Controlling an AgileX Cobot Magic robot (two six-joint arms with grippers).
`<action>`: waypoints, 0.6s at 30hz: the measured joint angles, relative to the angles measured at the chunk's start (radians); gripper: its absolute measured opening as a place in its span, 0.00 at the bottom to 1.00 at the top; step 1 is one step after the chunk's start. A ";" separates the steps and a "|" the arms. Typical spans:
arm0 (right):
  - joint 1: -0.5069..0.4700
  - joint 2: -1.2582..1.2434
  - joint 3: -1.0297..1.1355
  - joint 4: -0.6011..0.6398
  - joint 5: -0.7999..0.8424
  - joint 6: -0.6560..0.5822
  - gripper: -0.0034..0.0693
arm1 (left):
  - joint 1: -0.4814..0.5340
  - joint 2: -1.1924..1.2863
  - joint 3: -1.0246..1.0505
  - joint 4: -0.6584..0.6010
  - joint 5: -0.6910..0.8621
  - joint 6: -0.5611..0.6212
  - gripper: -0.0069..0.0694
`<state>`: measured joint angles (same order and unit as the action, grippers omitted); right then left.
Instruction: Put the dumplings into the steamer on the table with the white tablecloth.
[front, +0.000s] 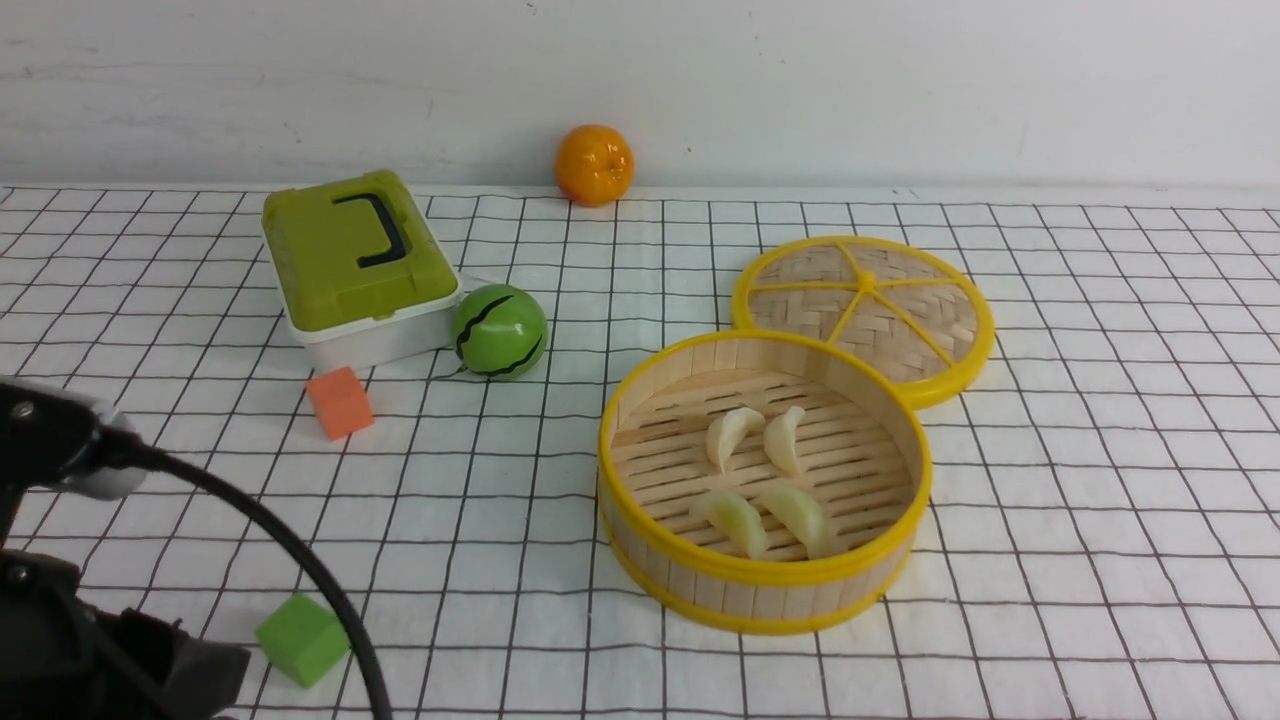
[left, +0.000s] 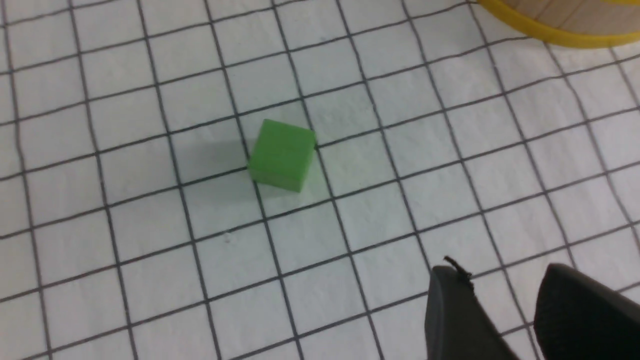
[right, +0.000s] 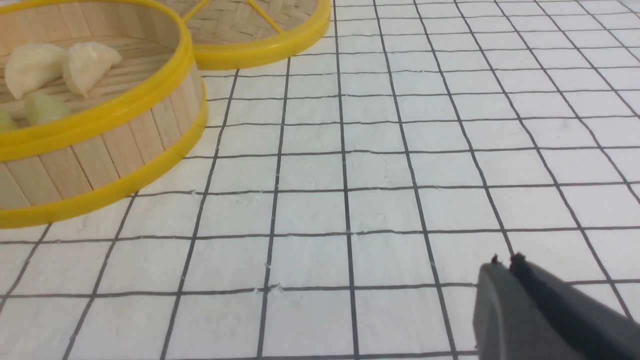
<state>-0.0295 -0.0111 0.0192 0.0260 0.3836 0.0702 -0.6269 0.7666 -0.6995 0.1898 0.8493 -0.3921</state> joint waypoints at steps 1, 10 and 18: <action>0.000 0.000 0.000 0.000 0.000 0.000 0.07 | 0.004 -0.020 0.000 -0.001 0.000 0.004 0.39; 0.000 0.000 0.000 0.000 0.000 0.000 0.09 | 0.198 -0.208 0.096 -0.013 -0.239 0.029 0.07; 0.000 0.000 0.000 0.000 0.000 0.000 0.09 | 0.461 -0.455 0.446 -0.136 -0.752 0.195 0.07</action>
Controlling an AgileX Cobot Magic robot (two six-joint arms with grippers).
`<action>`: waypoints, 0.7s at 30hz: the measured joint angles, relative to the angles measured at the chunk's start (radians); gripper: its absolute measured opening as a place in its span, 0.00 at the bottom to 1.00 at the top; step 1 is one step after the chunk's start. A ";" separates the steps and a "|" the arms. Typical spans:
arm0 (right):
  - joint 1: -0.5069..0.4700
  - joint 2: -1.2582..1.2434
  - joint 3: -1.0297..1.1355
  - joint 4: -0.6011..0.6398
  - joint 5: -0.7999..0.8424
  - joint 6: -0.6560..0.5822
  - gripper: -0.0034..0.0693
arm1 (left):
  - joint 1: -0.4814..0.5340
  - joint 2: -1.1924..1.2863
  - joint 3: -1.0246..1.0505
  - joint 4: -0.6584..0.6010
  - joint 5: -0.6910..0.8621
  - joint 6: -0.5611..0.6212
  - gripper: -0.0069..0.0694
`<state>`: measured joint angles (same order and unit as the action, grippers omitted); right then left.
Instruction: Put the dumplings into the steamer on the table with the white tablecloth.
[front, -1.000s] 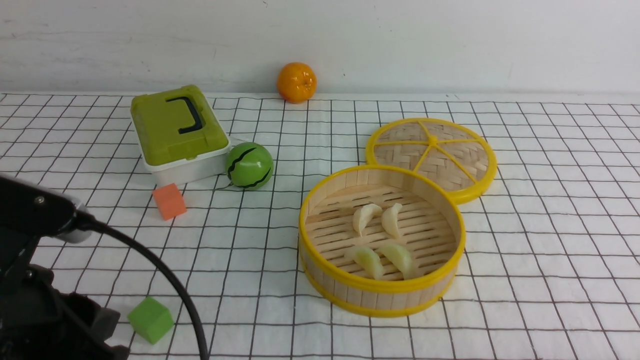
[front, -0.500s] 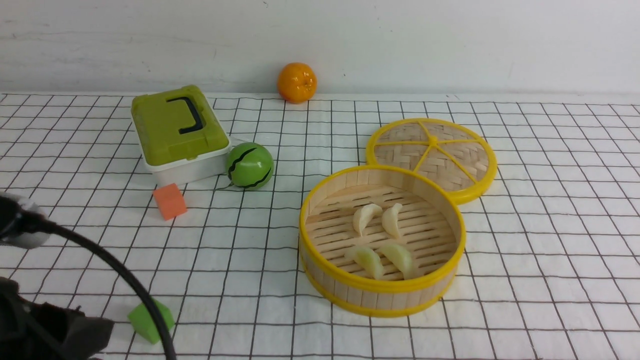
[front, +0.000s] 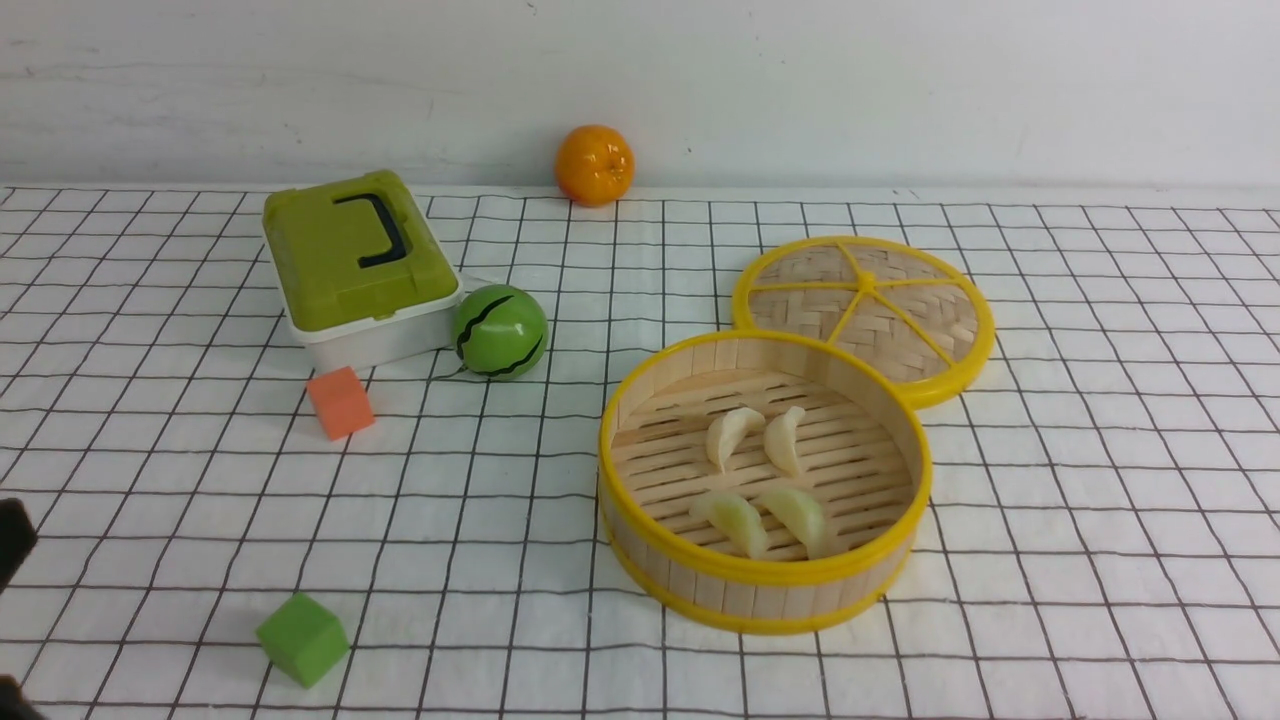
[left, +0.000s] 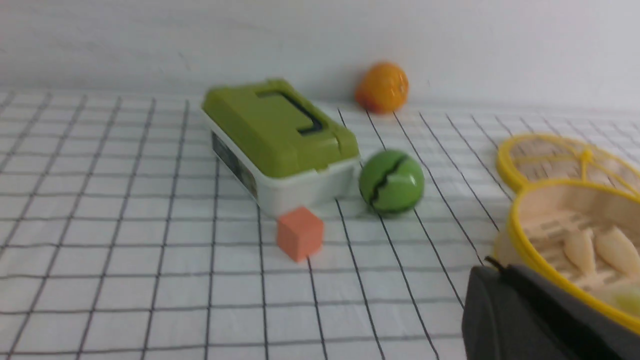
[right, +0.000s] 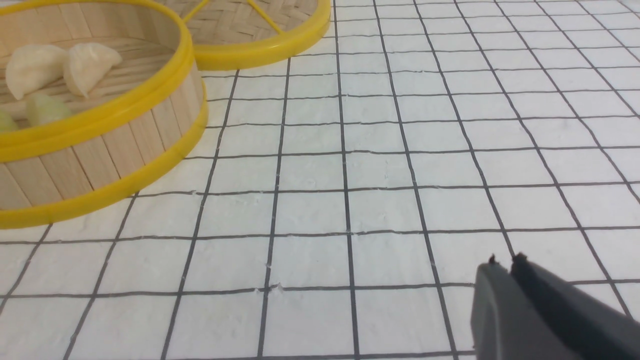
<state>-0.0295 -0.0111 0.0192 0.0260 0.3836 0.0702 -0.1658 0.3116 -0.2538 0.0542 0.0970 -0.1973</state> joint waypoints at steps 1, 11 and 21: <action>0.000 0.000 0.000 0.000 0.000 0.000 0.10 | 0.024 -0.030 0.047 -0.019 -0.054 0.009 0.07; 0.000 0.000 0.000 0.000 0.000 0.000 0.12 | 0.105 -0.243 0.278 -0.054 -0.131 0.017 0.07; 0.000 0.000 0.000 0.000 0.000 0.000 0.13 | 0.110 -0.320 0.283 -0.040 0.121 0.017 0.07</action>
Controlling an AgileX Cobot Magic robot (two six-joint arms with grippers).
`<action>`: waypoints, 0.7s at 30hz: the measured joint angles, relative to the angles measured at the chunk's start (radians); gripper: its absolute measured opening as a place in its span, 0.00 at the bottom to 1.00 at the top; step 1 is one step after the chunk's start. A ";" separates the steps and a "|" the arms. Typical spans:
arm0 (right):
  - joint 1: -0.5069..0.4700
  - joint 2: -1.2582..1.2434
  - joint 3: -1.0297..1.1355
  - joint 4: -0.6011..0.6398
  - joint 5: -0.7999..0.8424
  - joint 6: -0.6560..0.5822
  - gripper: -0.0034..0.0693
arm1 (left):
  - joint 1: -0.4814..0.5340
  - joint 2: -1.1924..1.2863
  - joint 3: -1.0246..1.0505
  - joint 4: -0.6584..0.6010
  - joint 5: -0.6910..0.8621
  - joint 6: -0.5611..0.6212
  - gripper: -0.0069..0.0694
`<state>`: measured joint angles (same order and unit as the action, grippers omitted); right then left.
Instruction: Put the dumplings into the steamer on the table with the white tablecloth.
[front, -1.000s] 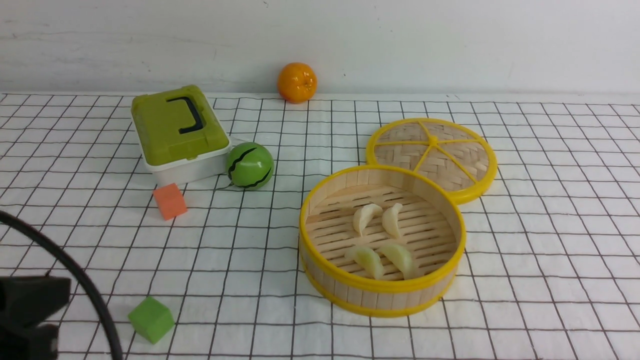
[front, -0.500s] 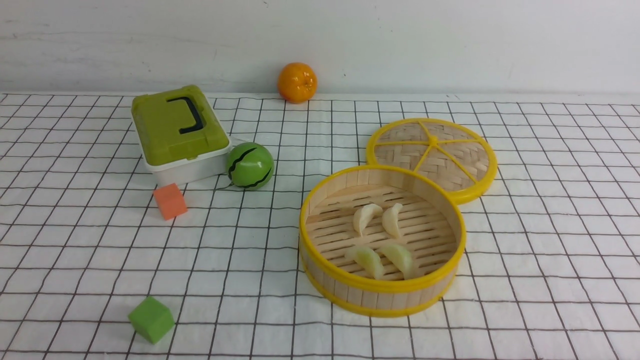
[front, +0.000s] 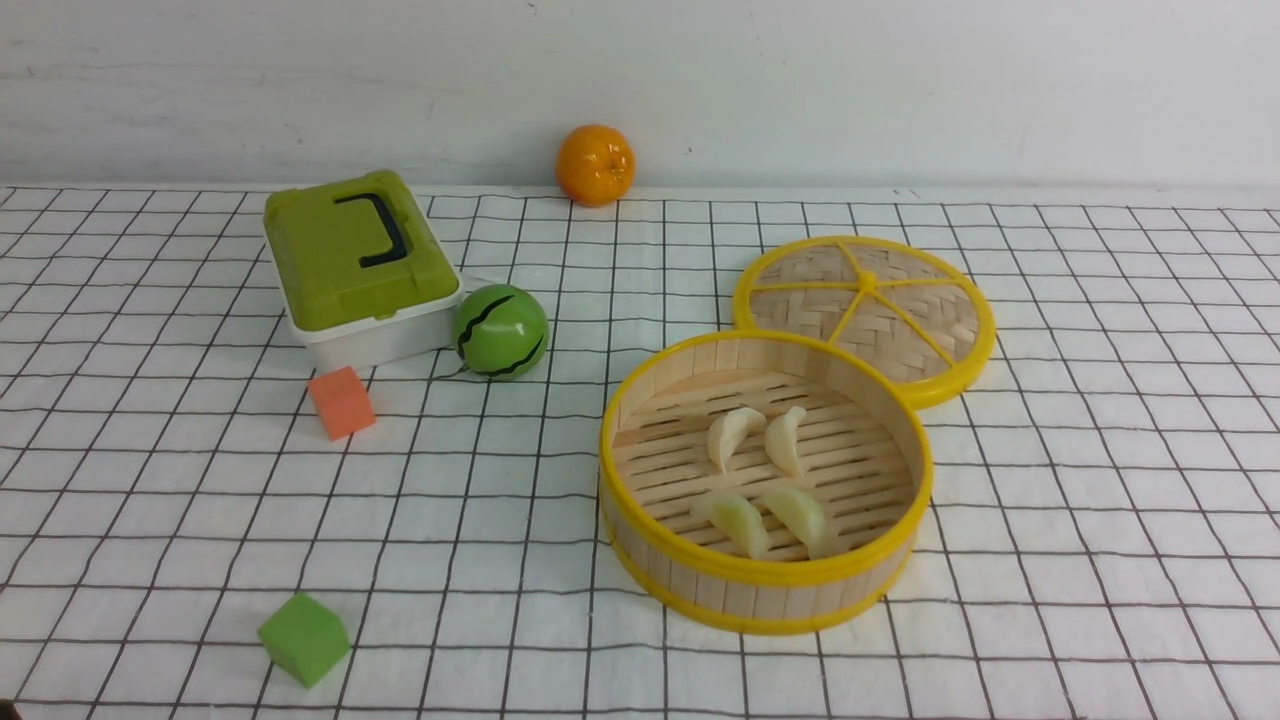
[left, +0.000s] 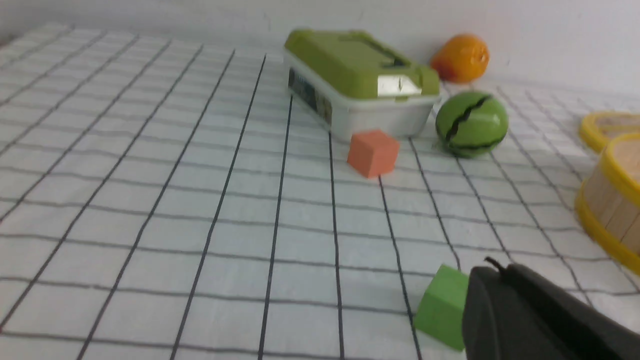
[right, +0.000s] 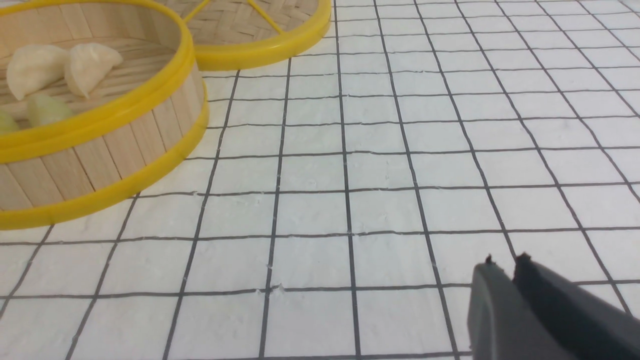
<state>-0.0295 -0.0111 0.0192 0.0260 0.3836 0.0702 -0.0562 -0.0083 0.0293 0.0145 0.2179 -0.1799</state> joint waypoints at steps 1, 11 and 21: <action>0.000 0.000 0.000 0.000 0.000 0.000 0.13 | 0.009 0.000 0.000 0.000 0.022 0.000 0.07; 0.000 0.000 0.000 0.000 0.000 0.000 0.15 | 0.104 0.000 0.000 -0.003 0.140 -0.034 0.07; 0.000 0.000 0.000 0.000 0.000 0.000 0.17 | 0.104 0.000 0.000 -0.015 0.141 -0.035 0.07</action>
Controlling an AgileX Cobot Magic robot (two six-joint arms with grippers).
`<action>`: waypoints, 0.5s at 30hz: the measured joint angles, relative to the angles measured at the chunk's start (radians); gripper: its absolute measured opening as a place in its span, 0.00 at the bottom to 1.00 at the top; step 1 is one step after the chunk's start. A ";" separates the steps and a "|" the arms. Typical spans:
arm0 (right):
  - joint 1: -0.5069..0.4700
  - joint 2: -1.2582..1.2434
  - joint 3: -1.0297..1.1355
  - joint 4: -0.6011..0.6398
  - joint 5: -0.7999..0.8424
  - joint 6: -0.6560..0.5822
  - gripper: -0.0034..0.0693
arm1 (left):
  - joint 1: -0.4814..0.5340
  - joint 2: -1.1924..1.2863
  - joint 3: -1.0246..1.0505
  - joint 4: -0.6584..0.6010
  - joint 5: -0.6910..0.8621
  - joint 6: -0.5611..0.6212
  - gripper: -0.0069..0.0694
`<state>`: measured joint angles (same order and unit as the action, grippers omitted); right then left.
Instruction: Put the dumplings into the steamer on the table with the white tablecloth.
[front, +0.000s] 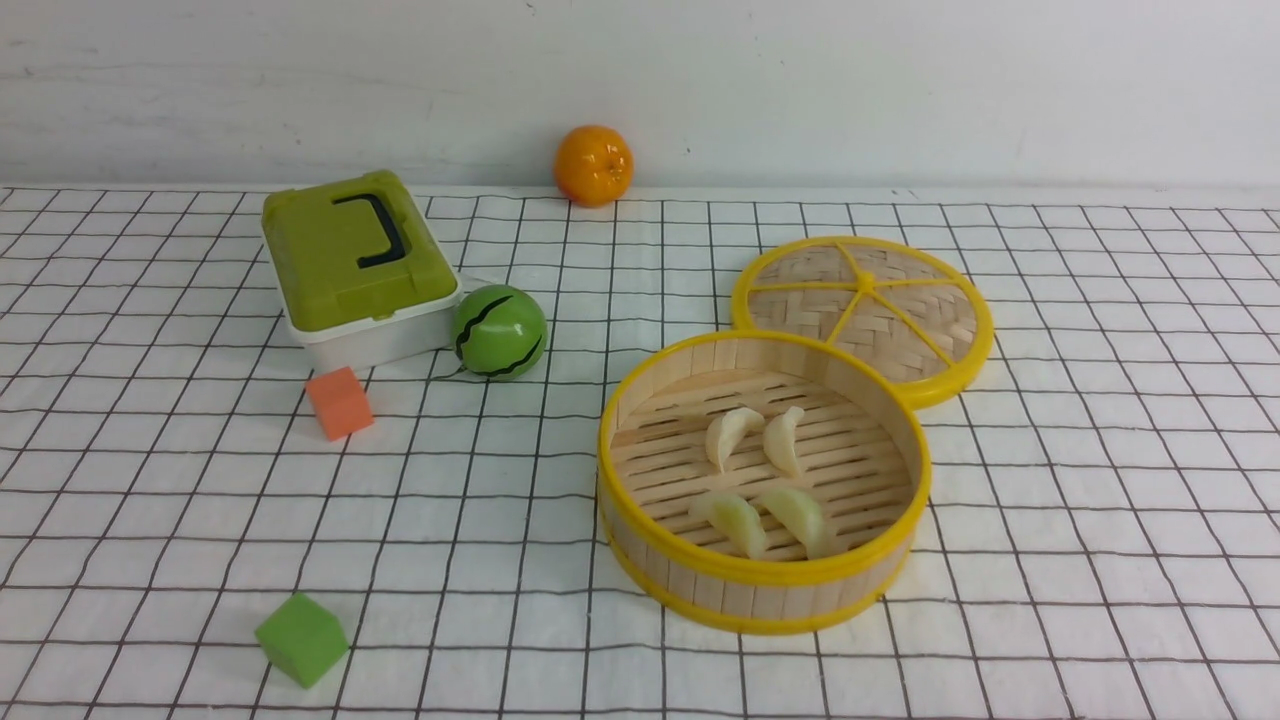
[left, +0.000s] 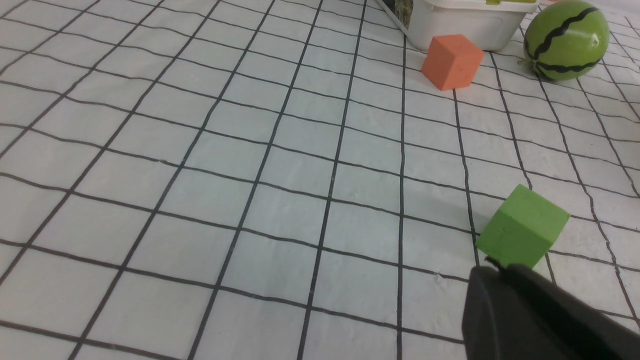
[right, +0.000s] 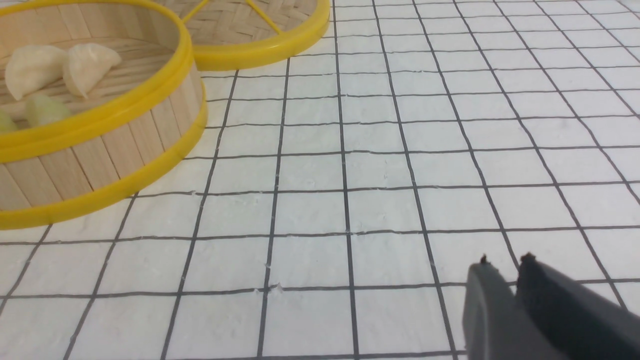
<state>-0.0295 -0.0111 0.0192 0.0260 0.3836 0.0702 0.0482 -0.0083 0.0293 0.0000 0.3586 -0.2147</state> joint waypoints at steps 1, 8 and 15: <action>0.000 0.000 0.000 0.000 0.000 0.000 0.17 | 0.000 0.000 0.000 0.000 0.000 0.000 0.07; 0.000 0.000 0.000 0.000 0.000 0.000 0.19 | 0.000 0.000 0.000 0.000 0.000 -0.002 0.07; 0.000 0.000 0.000 0.000 0.000 0.000 0.20 | 0.000 0.000 0.000 0.000 0.000 -0.003 0.07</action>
<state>-0.0295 -0.0111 0.0192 0.0260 0.3836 0.0702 0.0482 -0.0083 0.0293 0.0000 0.3586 -0.2175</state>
